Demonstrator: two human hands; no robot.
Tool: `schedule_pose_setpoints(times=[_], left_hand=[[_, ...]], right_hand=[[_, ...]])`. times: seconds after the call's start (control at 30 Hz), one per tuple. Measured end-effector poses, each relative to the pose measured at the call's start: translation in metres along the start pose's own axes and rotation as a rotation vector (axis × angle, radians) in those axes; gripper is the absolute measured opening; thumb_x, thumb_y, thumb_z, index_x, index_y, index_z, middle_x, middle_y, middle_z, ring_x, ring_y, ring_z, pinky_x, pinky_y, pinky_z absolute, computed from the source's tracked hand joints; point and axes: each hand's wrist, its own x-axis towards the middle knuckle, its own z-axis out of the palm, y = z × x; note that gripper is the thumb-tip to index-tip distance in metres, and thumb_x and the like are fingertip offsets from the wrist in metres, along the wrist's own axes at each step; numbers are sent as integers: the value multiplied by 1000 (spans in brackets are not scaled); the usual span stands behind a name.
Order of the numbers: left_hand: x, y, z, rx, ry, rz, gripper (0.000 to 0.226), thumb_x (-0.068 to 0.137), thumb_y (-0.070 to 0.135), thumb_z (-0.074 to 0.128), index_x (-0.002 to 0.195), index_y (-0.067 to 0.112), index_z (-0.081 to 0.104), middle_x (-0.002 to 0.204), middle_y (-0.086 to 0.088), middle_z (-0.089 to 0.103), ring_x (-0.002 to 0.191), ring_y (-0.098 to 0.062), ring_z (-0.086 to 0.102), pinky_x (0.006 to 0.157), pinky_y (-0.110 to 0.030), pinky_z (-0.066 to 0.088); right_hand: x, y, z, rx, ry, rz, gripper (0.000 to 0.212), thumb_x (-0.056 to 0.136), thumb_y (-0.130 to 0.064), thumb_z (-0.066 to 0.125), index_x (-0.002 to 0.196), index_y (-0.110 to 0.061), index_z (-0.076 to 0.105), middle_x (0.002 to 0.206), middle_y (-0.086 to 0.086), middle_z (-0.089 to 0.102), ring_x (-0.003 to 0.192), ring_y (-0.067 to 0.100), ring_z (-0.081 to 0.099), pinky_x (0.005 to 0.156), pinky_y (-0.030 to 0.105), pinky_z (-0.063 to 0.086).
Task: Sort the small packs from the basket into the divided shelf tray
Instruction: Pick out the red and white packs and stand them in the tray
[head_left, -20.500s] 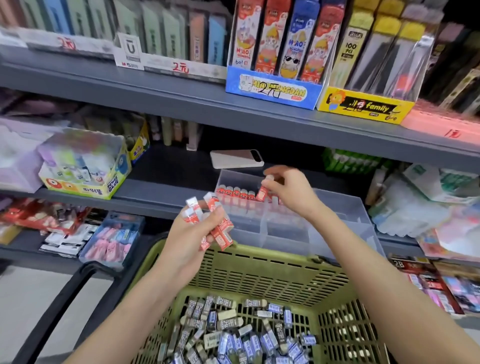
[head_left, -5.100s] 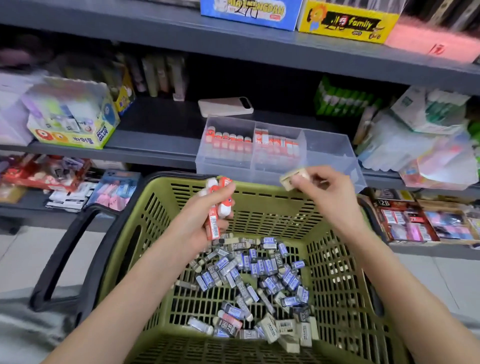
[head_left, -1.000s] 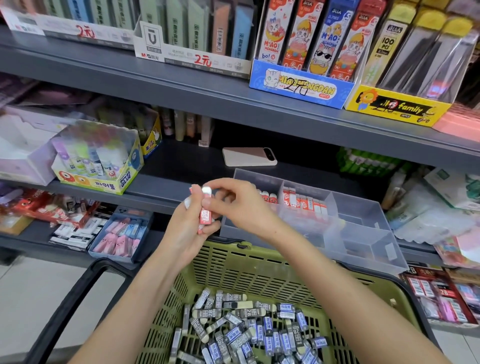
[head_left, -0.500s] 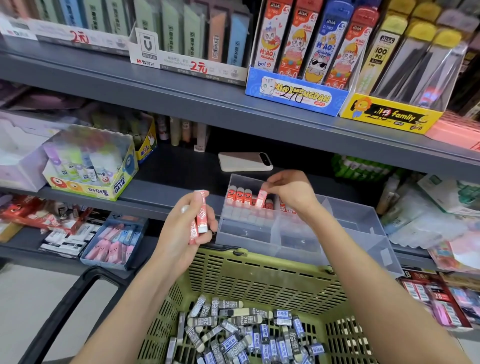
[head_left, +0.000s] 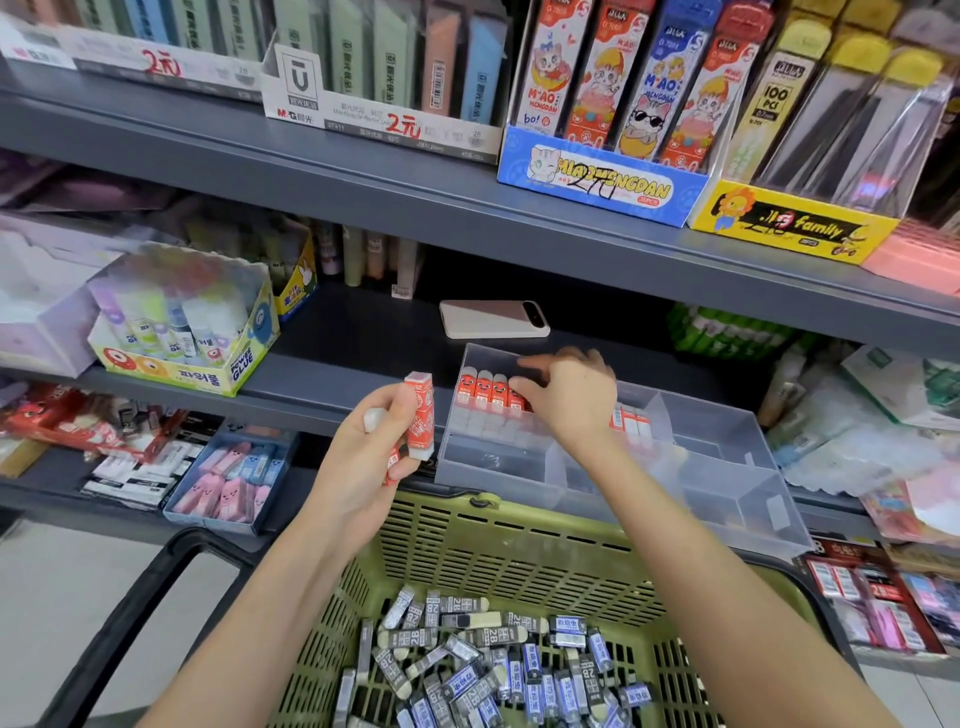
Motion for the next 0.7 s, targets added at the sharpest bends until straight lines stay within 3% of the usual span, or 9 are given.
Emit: schedule_pose_setpoints(times=[0.07,0.13,0.17,0.23,0.3,0.4,0.5,0.63,0.7], left_hand=[[0,0,0,10,7,9,31,74,40,61,91,14,61,59,7,51,45,-4,38,37,-12,30],[-1,0,1,26,10,33,28,74,39,62,88,14,63,61,5,55,49,-4,42,38,-13,30],[-1,-1,2,33,5,50,28,73,39,64,88,15,64,62,4,57,51,-3,44,38,-13,30],[-2,-1,4,42,-24,85,30,72,42,67,87,17,66,68,0,59,55,-3,47,39,-14,30],[-6,-1,8,74,-66,99,28,72,45,68,86,21,69,73,-2,62,59,-4,49,39,-14,30],[-14,-3,17,122,-122,84,19,76,43,70,83,26,69,78,-1,67,60,-4,50,40,-14,29],[-21,-6,33,337,-157,77,9,77,38,75,80,30,70,72,7,66,56,0,49,42,-12,32],[-30,-8,56,577,-205,167,19,71,46,69,88,39,69,67,13,59,59,1,51,55,-12,42],[-31,-5,63,479,-168,113,14,80,42,65,92,37,68,69,8,56,60,-3,49,52,-14,39]], right_hand=[[-18,-12,-11,359,62,-92,22,87,-40,60,102,-28,71,91,-6,70,92,18,59,84,30,42],[-44,-29,-23,815,-92,-139,10,86,-34,63,93,-30,70,80,-11,70,79,5,63,76,24,48],[-57,-36,-27,916,-182,-142,10,85,-34,65,94,-31,69,82,-11,70,78,2,63,75,22,49],[-76,-41,-29,938,-285,-142,16,82,-33,69,96,-26,67,84,-7,70,79,4,63,75,22,49],[-89,-39,-33,978,-285,-86,16,82,-29,70,95,-20,67,82,-4,68,72,7,60,71,26,49],[-97,-24,-40,1269,-270,72,13,84,-19,68,95,-13,68,74,1,63,60,8,52,60,23,47],[-100,-5,-45,1540,-261,150,16,83,-20,65,92,-8,68,72,0,59,62,10,48,64,21,43],[-88,29,-55,1508,-142,198,20,89,-26,58,91,-10,69,86,4,69,81,14,62,71,23,50],[-67,50,-59,1358,13,248,15,92,-18,57,90,-7,67,73,0,69,68,9,63,64,22,51]])
